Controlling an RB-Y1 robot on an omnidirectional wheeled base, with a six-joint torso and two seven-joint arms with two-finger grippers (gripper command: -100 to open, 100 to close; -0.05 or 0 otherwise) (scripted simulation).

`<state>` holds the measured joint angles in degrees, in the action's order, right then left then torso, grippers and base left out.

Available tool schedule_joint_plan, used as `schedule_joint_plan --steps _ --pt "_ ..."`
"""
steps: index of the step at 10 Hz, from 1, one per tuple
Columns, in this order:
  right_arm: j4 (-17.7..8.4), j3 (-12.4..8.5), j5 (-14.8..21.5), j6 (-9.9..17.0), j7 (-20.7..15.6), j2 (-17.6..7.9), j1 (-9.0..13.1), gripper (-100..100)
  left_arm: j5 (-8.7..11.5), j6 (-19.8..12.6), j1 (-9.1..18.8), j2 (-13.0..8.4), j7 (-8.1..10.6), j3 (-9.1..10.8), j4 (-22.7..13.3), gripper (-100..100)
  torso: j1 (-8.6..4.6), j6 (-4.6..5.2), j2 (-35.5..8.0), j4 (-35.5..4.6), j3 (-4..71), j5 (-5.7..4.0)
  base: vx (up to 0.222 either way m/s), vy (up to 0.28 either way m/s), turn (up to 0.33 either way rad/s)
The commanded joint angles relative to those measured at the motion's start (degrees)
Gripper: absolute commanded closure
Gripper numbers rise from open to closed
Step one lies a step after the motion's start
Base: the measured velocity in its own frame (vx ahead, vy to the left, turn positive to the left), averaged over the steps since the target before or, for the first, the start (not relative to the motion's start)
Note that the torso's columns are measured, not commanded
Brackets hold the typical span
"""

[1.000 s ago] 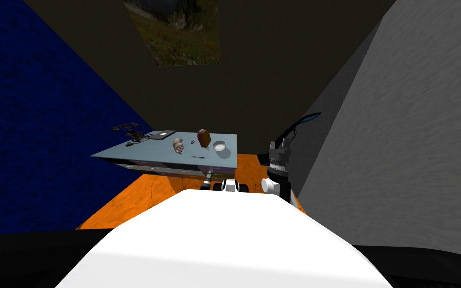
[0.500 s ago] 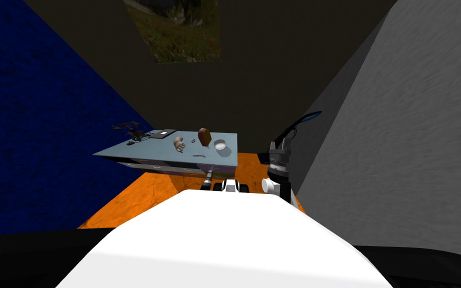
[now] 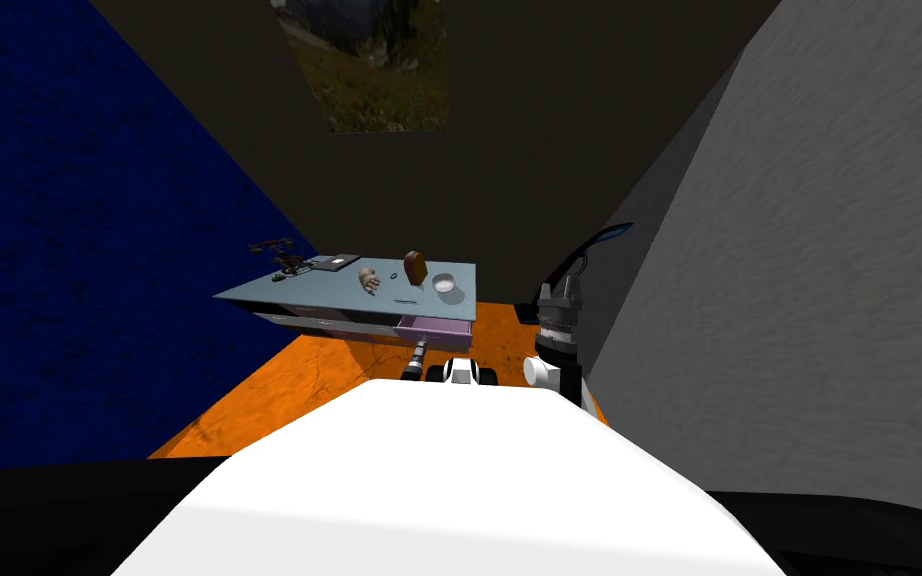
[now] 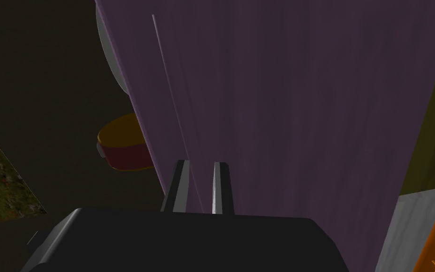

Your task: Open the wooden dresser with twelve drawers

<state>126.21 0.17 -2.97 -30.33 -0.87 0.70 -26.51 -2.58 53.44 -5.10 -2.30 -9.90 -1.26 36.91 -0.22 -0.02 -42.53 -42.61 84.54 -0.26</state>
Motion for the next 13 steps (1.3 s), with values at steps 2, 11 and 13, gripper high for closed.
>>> schedule_joint_plan --steps 2,11,13 --pt "0.0 0.0 0.0 0.0 0.0 0.0 0.01 0 -0.19 0.36 0.39 -0.27 0.28 -0.3 1.49 100 0.01 -0.02 -0.27 -0.07 -0.2 0.0 -0.19 0.0 0.021" --pt "0.0 0.0 0.0 0.0 0.0 0.0 0.0 0 -0.3 -5.9 2.88 -1.23 1.7 -0.54 3.84 -100 0.08 0.04 0.4 0.23 0.13 0.16 -0.148 0.003 0.019" --pt "0.0 0.0 0.0 0.0 0.0 0.0 -0.01 0 -0.23 -7.75 4.08 -1.44 2.02 -0.43 4.57 -100 0.19 0.05 0.38 0.32 0.12 0.25 -0.08 -0.013 0.004"
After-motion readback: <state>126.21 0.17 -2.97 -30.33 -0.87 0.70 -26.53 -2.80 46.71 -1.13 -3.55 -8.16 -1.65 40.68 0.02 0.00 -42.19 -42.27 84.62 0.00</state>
